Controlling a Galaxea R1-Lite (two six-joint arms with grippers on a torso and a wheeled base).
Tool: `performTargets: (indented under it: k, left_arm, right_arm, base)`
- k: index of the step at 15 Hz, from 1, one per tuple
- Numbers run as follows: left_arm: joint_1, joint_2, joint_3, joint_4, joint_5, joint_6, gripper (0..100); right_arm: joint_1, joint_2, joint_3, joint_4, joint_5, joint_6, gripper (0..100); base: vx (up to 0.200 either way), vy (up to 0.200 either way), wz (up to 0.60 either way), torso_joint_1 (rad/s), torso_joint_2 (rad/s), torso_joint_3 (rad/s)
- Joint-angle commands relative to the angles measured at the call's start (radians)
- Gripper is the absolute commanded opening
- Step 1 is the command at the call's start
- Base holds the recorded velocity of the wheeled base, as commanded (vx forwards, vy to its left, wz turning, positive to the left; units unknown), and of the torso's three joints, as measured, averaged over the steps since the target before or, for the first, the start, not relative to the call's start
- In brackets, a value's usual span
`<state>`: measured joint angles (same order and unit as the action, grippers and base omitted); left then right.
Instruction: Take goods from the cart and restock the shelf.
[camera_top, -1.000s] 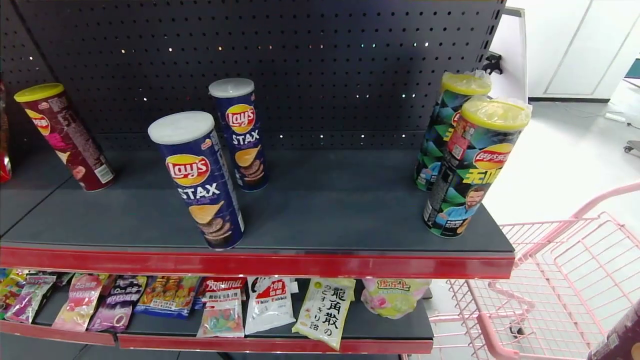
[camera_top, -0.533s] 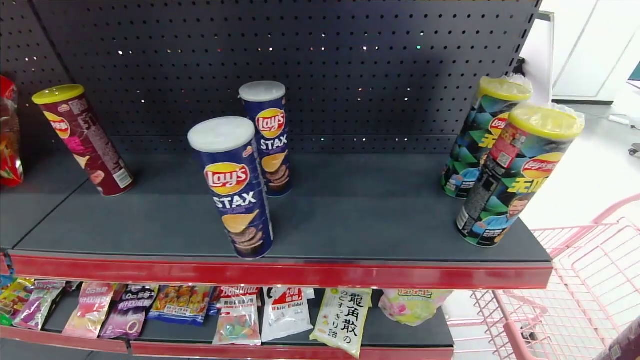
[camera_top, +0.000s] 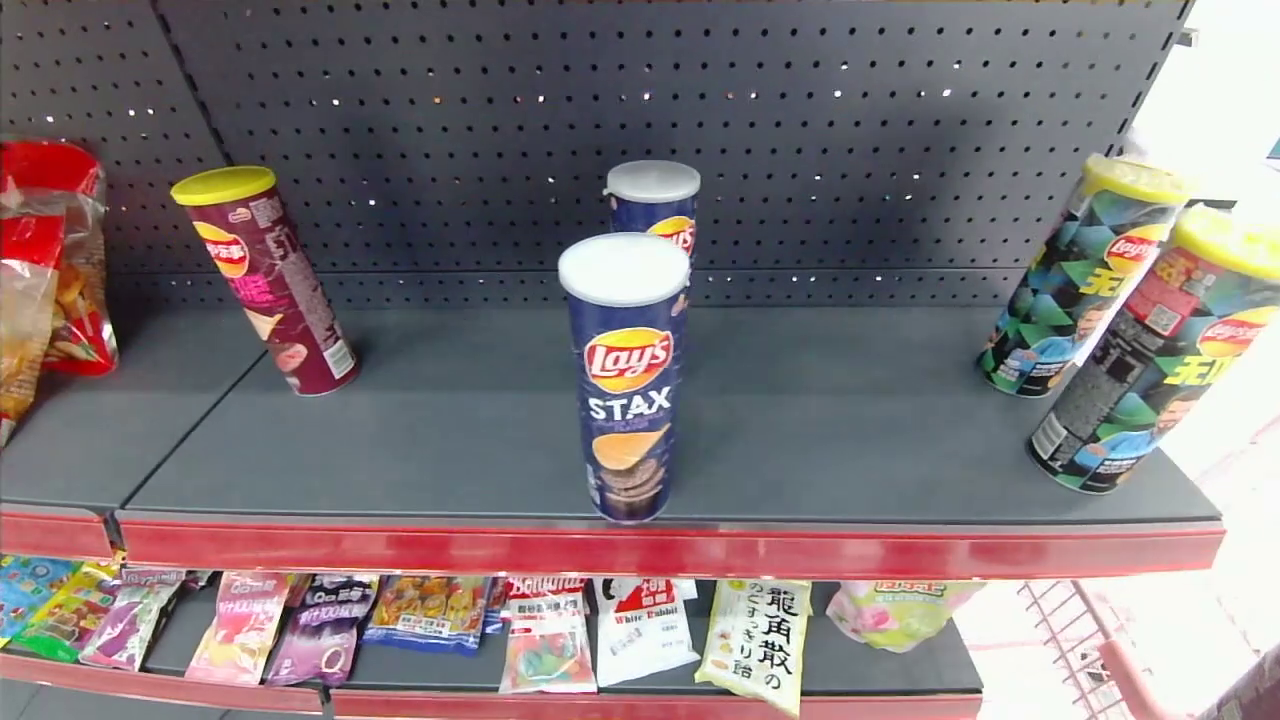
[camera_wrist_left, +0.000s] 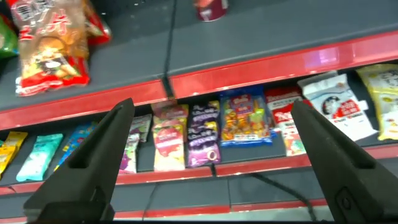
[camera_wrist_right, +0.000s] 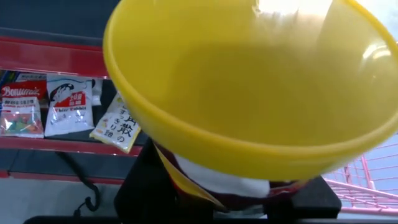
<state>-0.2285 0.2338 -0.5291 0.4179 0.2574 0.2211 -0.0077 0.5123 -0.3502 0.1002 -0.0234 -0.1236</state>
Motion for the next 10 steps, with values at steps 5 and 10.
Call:
performTargets:
  k: [5,10]
  left_arm:
    - [0.0,-0.002,0.0,0.001,0.0,0.0,100]
    - [0.0,-0.005,0.001,0.001,0.0,0.0,100]
  right_arm:
    - [0.0,-0.014,0.013,0.001,-0.001,-0.001,0]
    - [0.002,-0.017,0.017,0.001,0.0,-0.002,0]
  base:
    - [0.0,0.2,0.0,0.002,0.0,0.005]
    - [0.0,0.2,0.0,0.002,0.0,0.004]
